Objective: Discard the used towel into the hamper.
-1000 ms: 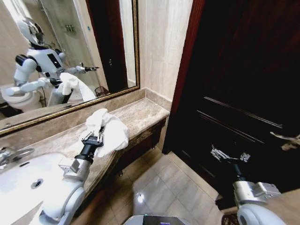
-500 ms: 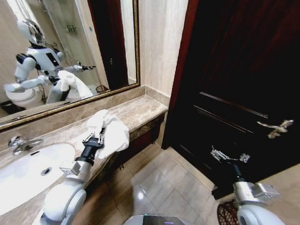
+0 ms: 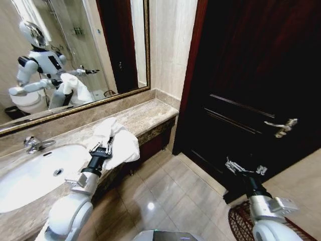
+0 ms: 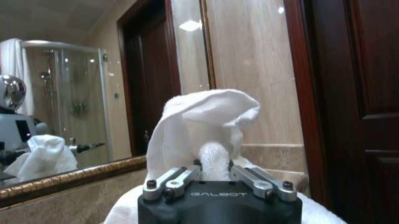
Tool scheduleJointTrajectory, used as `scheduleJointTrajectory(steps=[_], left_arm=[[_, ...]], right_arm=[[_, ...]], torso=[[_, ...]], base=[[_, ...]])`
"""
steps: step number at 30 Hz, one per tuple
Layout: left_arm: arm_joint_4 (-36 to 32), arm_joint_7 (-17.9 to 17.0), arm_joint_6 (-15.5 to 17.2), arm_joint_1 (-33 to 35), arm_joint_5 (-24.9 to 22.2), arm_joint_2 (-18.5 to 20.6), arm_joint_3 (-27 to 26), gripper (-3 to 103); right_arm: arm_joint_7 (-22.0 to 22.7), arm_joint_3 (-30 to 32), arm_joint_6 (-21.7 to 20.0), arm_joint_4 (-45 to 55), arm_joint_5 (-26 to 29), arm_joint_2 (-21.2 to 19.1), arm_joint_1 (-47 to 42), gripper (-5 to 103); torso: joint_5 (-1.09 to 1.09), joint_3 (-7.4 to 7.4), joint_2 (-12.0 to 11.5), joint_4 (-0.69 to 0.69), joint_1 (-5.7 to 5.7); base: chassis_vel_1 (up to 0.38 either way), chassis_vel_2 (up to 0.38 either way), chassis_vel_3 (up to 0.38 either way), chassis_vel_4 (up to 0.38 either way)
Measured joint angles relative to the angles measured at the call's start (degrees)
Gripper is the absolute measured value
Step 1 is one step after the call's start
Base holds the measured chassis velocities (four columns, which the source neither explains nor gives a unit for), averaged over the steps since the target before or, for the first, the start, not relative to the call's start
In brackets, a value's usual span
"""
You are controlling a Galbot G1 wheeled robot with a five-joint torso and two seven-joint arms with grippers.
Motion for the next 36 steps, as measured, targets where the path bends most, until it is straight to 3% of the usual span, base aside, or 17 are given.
scheduleJointTrajectory(steps=[36], left_arm=[[2.46,0.99,-2.40,-1.20,-1.28,1.73,-0.47,10]], right_arm=[[0.32,-1.13,0.49,0.80,-1.93,3.59,0.02,100]], torso=[[0.00,0.01,-0.01,-0.01,0.03]], base=[[-0.068,-0.067,-0.062,-0.069]])
